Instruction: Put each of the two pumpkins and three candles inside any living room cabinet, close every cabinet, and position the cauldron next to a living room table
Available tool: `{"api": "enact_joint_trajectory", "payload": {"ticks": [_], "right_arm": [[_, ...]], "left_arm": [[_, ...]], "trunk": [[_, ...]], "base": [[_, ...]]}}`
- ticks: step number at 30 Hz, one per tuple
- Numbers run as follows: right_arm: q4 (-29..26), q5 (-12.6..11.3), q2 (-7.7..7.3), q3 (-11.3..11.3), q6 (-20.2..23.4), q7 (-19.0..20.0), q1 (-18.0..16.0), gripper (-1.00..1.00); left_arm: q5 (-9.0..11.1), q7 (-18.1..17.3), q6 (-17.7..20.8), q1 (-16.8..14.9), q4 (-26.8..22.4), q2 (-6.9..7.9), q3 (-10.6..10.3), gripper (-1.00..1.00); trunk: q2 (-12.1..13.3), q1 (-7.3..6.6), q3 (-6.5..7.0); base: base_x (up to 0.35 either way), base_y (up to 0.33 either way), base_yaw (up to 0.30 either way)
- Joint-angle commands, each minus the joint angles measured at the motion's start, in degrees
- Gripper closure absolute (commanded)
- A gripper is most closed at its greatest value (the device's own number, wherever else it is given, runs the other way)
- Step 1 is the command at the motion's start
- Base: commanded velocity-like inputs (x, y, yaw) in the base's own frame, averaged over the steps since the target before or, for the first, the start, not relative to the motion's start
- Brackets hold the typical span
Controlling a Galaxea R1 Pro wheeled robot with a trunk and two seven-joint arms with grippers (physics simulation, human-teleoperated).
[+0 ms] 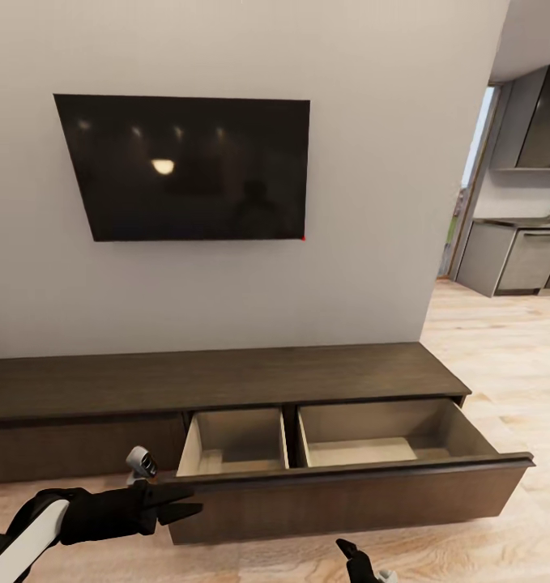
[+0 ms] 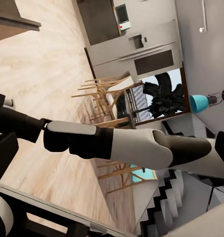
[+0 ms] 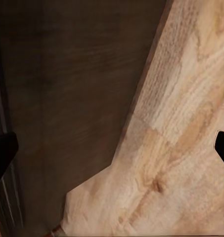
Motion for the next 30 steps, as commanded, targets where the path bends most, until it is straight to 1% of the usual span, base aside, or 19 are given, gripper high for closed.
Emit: {"api": "enact_joint_trajectory", "payload": {"ticks": [1,2,5,6,8,10,13,14,16,17,18,19,20,21,23,25,27,28,30], "right_arm": [[0.23,-0.54,0.07,0.49,0.25,-0.5,-0.1,-1.0],[0.21,-0.47,0.08,0.51,0.27,-1.17,-0.1,-1.0],[0.0,0.41,-0.1,0.61,0.41,-6.59,-0.1,-1.0],[-0.05,0.66,-0.12,0.62,0.42,-7.48,-0.1,-1.0],[-0.18,1.76,-0.15,0.64,0.4,-9.99,-0.1,-1.0],[-0.24,2.74,-0.17,0.65,0.34,-11.02,-0.1,-1.0],[-0.26,5.4,-0.24,0.66,0.21,-11.92,-0.1,-1.0],[-0.26,5.92,-0.24,0.66,0.19,-12.02,-0.1,-1.0],[-0.28,8.09,-0.26,0.65,0.19,-12.93,-0.1,-1.0],[-0.29,9.17,-0.24,0.65,0.18,-13.94,-0.1,-1.0],[-0.31,9.72,-0.23,0.65,0.18,-14.62,-0.1,-1.0],[-0.36,10.8,-0.21,0.64,0.19,-16.29,-0.1,-1.0],[-0.37,11.31,-0.21,0.63,0.19,-17.23,-0.1,-1.0],[-0.4,12.27,-0.2,0.61,0.21,-19.08,-0.1,-1.0],[-0.43,14.09,-0.17,0.53,0.27,-22.43,-0.1,-1.0],[-0.44,16.06,-0.12,0.51,0.35,-25.57,-0.15,-1.0],[-0.49,17.74,-0.02,0.5,0.4,-28.08,-0.23,-1.0],[-0.51,18.37,0.02,0.49,0.42,-28.94,-0.26,-1.0],[-0.94,21.34,0.16,0.49,0.44,-32.55,-0.37,-1.0]], "left_arm": [[0.07,0.0,0.17,-0.06,0.03,0.07,-0.11,-1.0],[0.04,0.06,0.16,-0.06,0.03,0.08,-0.09,-1.0],[-0.16,0.45,0.12,-0.06,0.66,0.18,0.05,-1.0],[-0.2,0.67,0.12,-0.06,0.92,0.19,0.07,-1.0],[-0.29,2.48,0.11,-0.06,2.18,0.21,0.19,-1.0],[-0.32,4.81,0.07,-0.08,3.46,0.22,0.34,-1.0],[-0.34,11.81,0.03,-0.06,5.97,0.24,1.71,-1.0],[-0.34,13.21,0.03,-0.06,6.38,0.25,2.06,-1.0],[-0.35,19.1,0.02,-0.07,8.76,0.27,3.52,-1.0],[-0.41,22.03,-0.01,-0.07,10.49,0.24,4.1,-1.0],[-0.43,23.44,-0.02,-0.07,11.39,0.2,4.33,-1.0],[-0.5,26.26,-0.06,-0.06,13.02,0.15,4.66,-1.0],[-0.52,27.66,-0.09,-0.06,13.75,0.13,4.78,-1.0],[-0.65,30.53,-0.3,-0.06,15.15,0.1,4.98,-1.0],[-1.38,36.65,-1.97,-0.1,18.37,-0.06,5.34,-1.0],[-2.11,42.15,-5.06,-0.13,21.16,-0.24,5.58,-1.0],[-2.57,45.77,-7.34,-0.14,22.96,-0.36,5.64,-1.0],[-2.73,46.9,-8.03,-0.16,23.5,-0.38,5.65,-1.0],[-3.19,51.0,-10.46,-0.2,25.09,-0.47,5.72,-1.0]], "trunk": [[0.39,-0.23,0.13],[0.79,-0.45,0.31],[1.99,-1.11,0.85],[2.39,-1.33,1.03],[3.19,-1.77,1.38],[4.0,-2.21,1.74],[5.2,-2.87,2.28],[5.6,-3.09,2.46],[6.4,-3.53,2.82],[6.8,-3.75,3.0],[7.2,-3.97,3.18],[7.61,-4.19,3.36],[8.01,-4.41,3.54],[8.41,-4.63,3.72],[9.21,-5.07,4.08],[10.01,-5.51,4.44],[10.81,-5.94,4.8],[11.21,-6.16,4.97],[12.02,-6.6,5.33]], "base": [[0.0,0.0,0.0],[0.0,0.0,0.0],[0.0,0.0,0.0],[0.0,0.0,0.0],[0.0,0.0,0.0],[0.0,0.0,0.0],[0.0,0.0,0.0],[0.0,0.0,0.0],[0.0,0.0,0.0],[0.0,0.0,0.0],[0.0,0.0,0.0],[0.0,0.0,0.0],[0.0,0.0,0.0],[0.0,0.0,0.0],[0.0,0.0,0.0],[0.0,0.0,0.0],[0.0,0.0,0.0],[0.0,0.0,0.0],[0.0,0.0,0.0]]}}
